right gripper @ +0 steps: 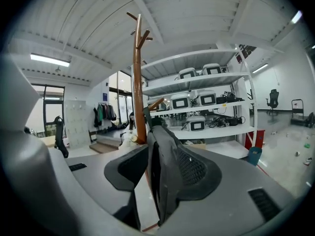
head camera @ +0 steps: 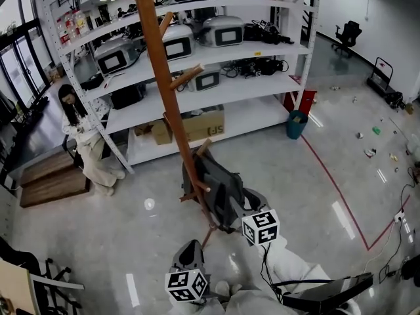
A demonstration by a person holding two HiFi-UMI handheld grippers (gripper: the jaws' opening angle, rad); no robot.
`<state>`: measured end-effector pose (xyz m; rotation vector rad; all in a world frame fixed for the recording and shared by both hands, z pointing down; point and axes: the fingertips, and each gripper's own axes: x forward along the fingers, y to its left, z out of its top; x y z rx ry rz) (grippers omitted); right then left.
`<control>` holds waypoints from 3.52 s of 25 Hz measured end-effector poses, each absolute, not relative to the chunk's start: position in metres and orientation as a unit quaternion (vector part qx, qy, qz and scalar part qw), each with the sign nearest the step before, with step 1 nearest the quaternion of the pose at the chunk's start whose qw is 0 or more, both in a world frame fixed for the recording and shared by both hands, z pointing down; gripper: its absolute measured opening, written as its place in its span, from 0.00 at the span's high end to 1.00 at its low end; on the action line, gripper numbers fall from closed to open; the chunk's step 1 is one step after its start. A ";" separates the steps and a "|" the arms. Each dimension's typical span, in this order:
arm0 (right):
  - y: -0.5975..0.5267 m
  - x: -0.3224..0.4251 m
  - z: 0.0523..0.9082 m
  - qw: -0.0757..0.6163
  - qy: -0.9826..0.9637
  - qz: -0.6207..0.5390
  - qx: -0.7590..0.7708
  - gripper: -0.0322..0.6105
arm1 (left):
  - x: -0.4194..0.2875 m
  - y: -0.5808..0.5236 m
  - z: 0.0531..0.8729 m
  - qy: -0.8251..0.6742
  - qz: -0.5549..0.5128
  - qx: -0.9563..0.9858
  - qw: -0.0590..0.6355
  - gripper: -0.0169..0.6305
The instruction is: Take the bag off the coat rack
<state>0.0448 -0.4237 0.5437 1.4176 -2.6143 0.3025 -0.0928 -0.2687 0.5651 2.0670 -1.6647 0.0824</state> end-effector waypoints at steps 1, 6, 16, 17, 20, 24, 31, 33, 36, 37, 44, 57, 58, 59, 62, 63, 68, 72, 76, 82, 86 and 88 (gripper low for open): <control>-0.428 0.044 0.545 0.078 -0.873 0.100 0.472 0.69 | -0.095 -0.269 0.566 -0.610 0.031 0.754 0.242 0.97; -0.449 0.042 0.547 0.085 -0.874 0.098 0.468 0.61 | -0.099 -0.272 0.572 -0.614 0.034 0.749 0.248 0.97; -0.476 0.020 0.566 0.143 -0.893 0.079 0.420 0.48 | -0.103 -0.274 0.579 -0.614 0.039 0.743 0.264 0.97; -0.478 0.018 0.568 0.147 -0.893 0.076 0.418 0.48 | -0.104 -0.273 0.580 -0.615 0.040 0.741 0.267 0.97; -0.484 0.013 0.573 0.153 -0.895 0.071 0.412 0.48 | -0.109 -0.268 0.586 -0.617 0.043 0.736 0.275 0.97; -0.486 0.007 0.586 0.163 -0.899 0.064 0.401 0.56 | -0.114 -0.263 0.596 -0.621 0.047 0.729 0.285 0.97; -0.483 -0.002 0.595 0.165 -0.894 0.079 0.410 0.76 | -0.120 -0.263 0.595 -0.623 0.045 0.727 0.284 0.97; -0.483 -0.002 0.595 0.162 -0.893 0.083 0.412 0.76 | -0.122 -0.264 0.593 -0.623 0.044 0.728 0.281 0.97; -0.483 -0.002 0.594 0.166 -0.890 0.081 0.417 0.77 | -0.124 -0.264 0.593 -0.624 0.044 0.727 0.282 0.97; -0.483 -0.002 0.593 0.168 -0.889 0.079 0.419 0.77 | -0.124 -0.264 0.593 -0.624 0.044 0.727 0.283 0.97; -0.480 0.003 0.588 0.150 -0.880 0.069 0.446 0.81 | -0.124 -0.262 0.594 -0.623 0.039 0.729 0.279 0.97; -0.482 0.015 0.546 0.126 -0.871 0.058 0.471 0.81 | -0.114 -0.271 0.587 -0.610 0.036 0.748 0.260 0.97; -0.482 0.016 0.543 0.125 -0.871 0.057 0.472 0.82 | -0.112 -0.272 0.587 -0.608 0.032 0.749 0.262 0.97; -0.482 0.017 0.539 0.123 -0.871 0.056 0.473 0.82 | -0.111 -0.273 0.587 -0.607 0.029 0.749 0.265 0.97; -0.482 0.021 0.529 0.115 -0.869 0.065 0.476 0.82 | -0.110 -0.273 0.588 -0.605 0.026 0.750 0.268 0.97; -0.482 0.022 0.526 0.112 -0.869 0.070 0.477 0.82 | -0.110 -0.273 0.588 -0.604 0.026 0.750 0.268 0.97; -0.485 0.026 0.510 0.097 -0.868 0.074 0.482 0.82 | -0.110 -0.274 0.590 -0.602 0.027 0.751 0.271 0.97; -0.485 0.030 0.498 0.085 -0.868 0.072 0.484 0.82 | -0.109 -0.272 0.590 -0.600 0.028 0.752 0.272 0.97; -0.488 0.033 0.488 0.075 -0.867 0.069 0.488 0.82 | -0.109 -0.273 0.589 -0.599 0.029 0.753 0.271 0.97; -0.493 0.043 0.480 0.063 -0.862 0.070 0.498 0.82 | -0.107 -0.275 0.589 -0.598 0.029 0.755 0.269 0.97; -0.494 0.054 0.476 0.055 -0.855 0.080 0.509 0.82 | -0.105 -0.275 0.587 -0.595 0.028 0.756 0.271 0.97; -0.494 0.060 0.474 0.051 -0.852 0.084 0.515 0.82 | -0.104 -0.275 0.587 -0.594 0.028 0.757 0.272 0.97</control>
